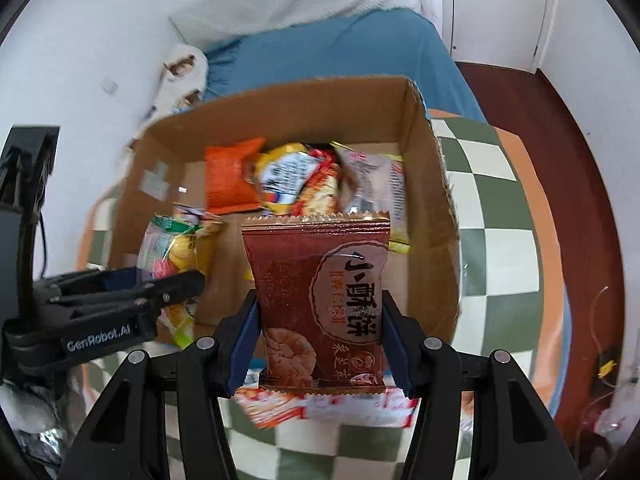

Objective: Organize snacks
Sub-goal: 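Carry both packets into the box, release them, and lift both tools, then grasp the orange panda bag with left tool while right tool grasps the oat cookie packet, then carry both packets into the box and open both tools to release them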

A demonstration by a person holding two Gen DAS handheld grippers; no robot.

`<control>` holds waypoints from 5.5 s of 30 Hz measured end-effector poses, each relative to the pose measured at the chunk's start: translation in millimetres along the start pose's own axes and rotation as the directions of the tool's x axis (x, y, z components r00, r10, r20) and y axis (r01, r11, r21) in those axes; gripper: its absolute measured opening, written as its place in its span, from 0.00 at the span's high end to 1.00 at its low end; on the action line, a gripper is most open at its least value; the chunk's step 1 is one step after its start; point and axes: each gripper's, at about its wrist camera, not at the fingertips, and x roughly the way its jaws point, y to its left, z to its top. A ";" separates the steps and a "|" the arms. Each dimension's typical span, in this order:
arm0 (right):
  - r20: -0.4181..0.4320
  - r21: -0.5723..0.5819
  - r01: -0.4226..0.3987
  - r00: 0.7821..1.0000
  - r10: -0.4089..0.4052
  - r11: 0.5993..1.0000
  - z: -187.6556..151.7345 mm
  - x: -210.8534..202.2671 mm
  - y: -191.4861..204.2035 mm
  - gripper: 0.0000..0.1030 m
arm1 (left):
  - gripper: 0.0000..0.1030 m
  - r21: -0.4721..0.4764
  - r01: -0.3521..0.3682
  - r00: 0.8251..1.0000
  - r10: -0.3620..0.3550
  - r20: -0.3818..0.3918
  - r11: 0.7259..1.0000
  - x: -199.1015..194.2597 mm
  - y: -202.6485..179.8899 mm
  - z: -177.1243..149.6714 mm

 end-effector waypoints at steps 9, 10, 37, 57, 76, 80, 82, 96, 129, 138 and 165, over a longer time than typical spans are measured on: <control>-0.161 0.024 0.073 0.984 -0.068 0.997 3.4 57.2 -23.0 0.18 | 0.49 -0.060 -0.007 0.997 0.002 -0.079 0.998 45.0 10.8 21.3; -0.168 0.024 0.071 0.984 -0.066 0.997 2.9 59.2 -24.5 0.18 | 0.49 -0.058 -0.006 0.997 0.001 -0.077 0.998 45.7 11.0 22.0; 0.083 -0.005 0.133 0.988 -0.132 0.991 -27.9 -22.7 -0.3 0.03 | 0.09 -0.021 -0.112 0.963 0.113 0.245 0.994 -54.4 2.3 -36.6; 0.245 0.037 0.015 0.969 -0.023 0.999 -83.0 -113.1 6.9 0.03 | 0.09 -0.016 -0.111 0.903 0.108 0.417 0.994 -128.6 -15.1 -101.5; -0.020 0.325 0.068 0.998 -0.065 0.943 -150.1 7.8 -155.3 0.03 | 0.09 -0.179 -0.078 0.997 0.073 -0.036 0.981 46.4 -3.7 -138.3; -0.023 0.338 0.021 1.000 -0.014 0.941 -146.3 32.4 -164.4 0.28 | 0.09 -0.174 -0.101 0.993 0.089 -0.077 0.980 66.7 -8.6 -143.5; -0.052 0.337 0.017 0.999 0.001 0.941 -148.0 43.9 -161.8 0.40 | 0.09 -0.169 -0.112 0.991 0.098 -0.088 0.979 72.9 -10.2 -146.1; -0.130 0.117 0.016 0.991 -0.001 0.993 -194.0 43.9 -100.1 0.18 | 0.09 -0.225 -0.099 0.992 0.079 -0.098 0.969 81.7 9.3 -157.5; -0.329 0.201 -0.101 0.930 0.164 0.974 -248.6 103.2 -76.1 0.32 | 0.38 -0.044 -0.043 0.970 0.031 -0.242 0.998 134.4 27.1 -235.8; -0.301 0.145 -0.048 0.949 0.090 0.988 -231.2 102.7 -71.8 0.26 | 0.33 -0.173 -0.036 0.973 -0.005 -0.230 0.984 146.2 44.9 -208.4; 0.002 0.078 -0.186 0.982 0.187 0.979 -179.3 -25.1 -38.7 0.47 | 0.51 0.028 0.014 0.995 -0.017 0.099 1.000 -25.4 -25.8 -163.2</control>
